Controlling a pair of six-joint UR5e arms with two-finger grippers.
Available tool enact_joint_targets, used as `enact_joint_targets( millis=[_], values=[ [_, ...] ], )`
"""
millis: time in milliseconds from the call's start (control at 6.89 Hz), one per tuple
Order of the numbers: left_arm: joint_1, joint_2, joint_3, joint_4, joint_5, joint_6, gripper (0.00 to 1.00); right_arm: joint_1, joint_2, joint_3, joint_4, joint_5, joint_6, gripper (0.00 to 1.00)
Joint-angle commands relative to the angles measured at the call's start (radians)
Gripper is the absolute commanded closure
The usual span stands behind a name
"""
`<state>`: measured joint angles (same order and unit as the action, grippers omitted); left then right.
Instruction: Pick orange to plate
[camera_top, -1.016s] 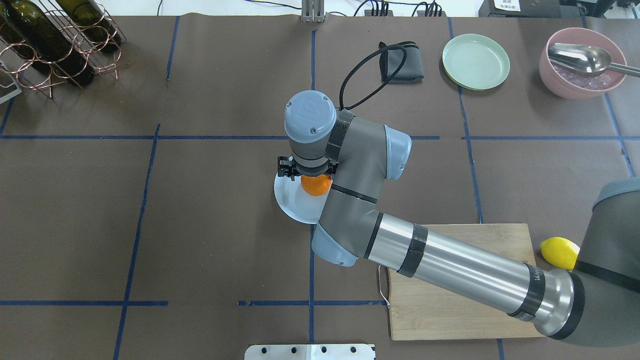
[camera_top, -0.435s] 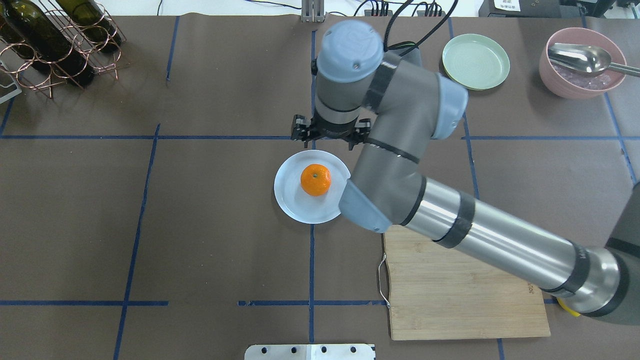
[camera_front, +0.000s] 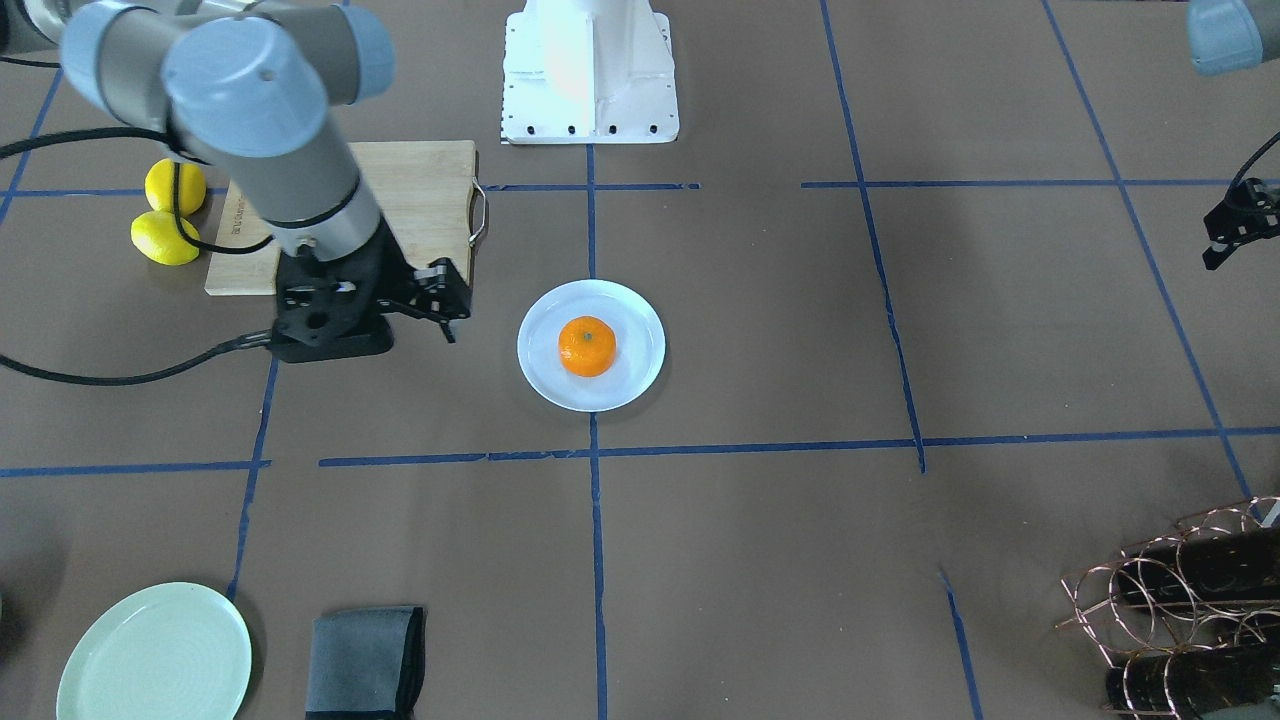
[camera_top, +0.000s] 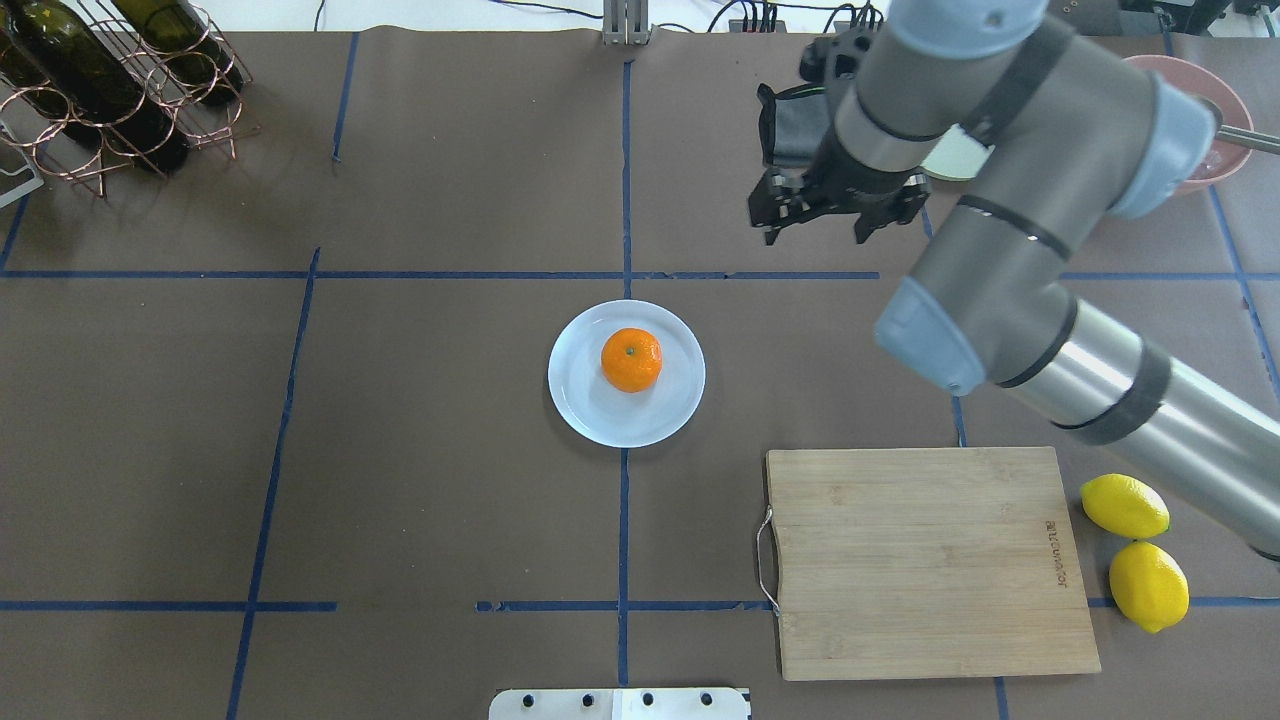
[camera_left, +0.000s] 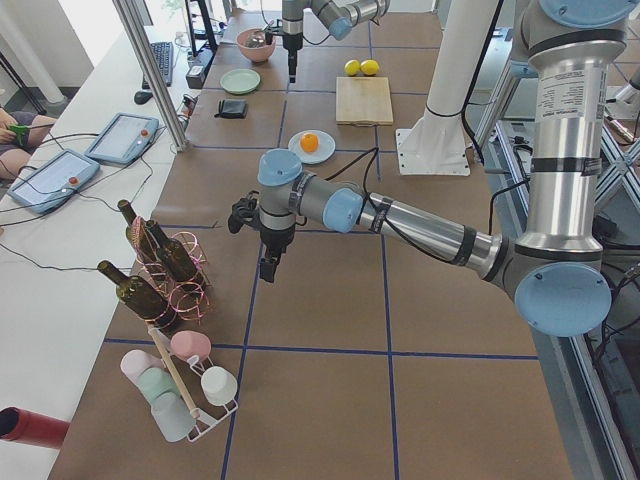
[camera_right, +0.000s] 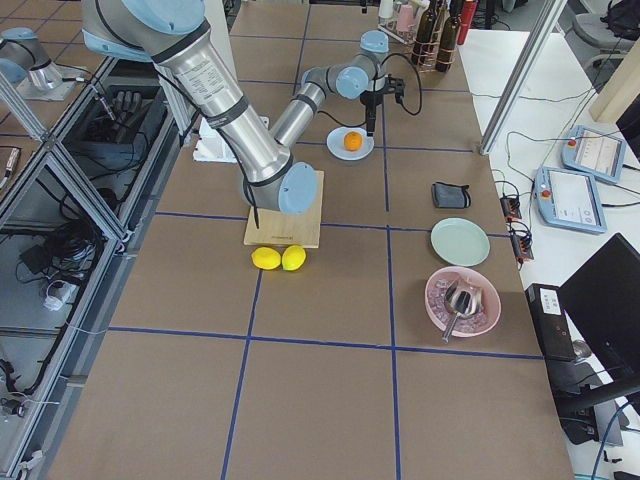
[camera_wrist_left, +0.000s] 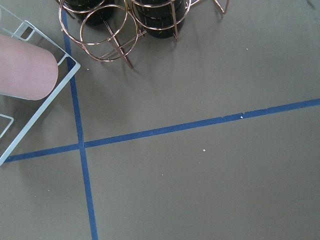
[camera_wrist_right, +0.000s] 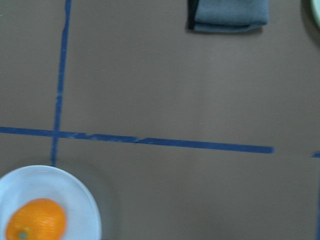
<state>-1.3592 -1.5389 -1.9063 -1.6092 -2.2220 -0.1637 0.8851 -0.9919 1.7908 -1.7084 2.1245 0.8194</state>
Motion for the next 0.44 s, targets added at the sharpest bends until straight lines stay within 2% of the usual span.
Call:
enact_joint_targets(
  millis=[0, 145, 290],
  values=[
    [-0.088, 0.028, 0.091, 0.002, -0.097, 0.126, 0.0, 0.208, -0.198, 0.055, -0.017, 0.131, -0.356, 0.0],
    [-0.165, 0.031, 0.186, 0.0, -0.143, 0.23, 0.0, 0.323, -0.255, 0.045, -0.029, 0.19, -0.494, 0.0],
    [-0.202, 0.031, 0.212, 0.002, -0.142, 0.245, 0.0, 0.392, -0.349, 0.036, -0.02, 0.202, -0.637, 0.0]
  ],
)
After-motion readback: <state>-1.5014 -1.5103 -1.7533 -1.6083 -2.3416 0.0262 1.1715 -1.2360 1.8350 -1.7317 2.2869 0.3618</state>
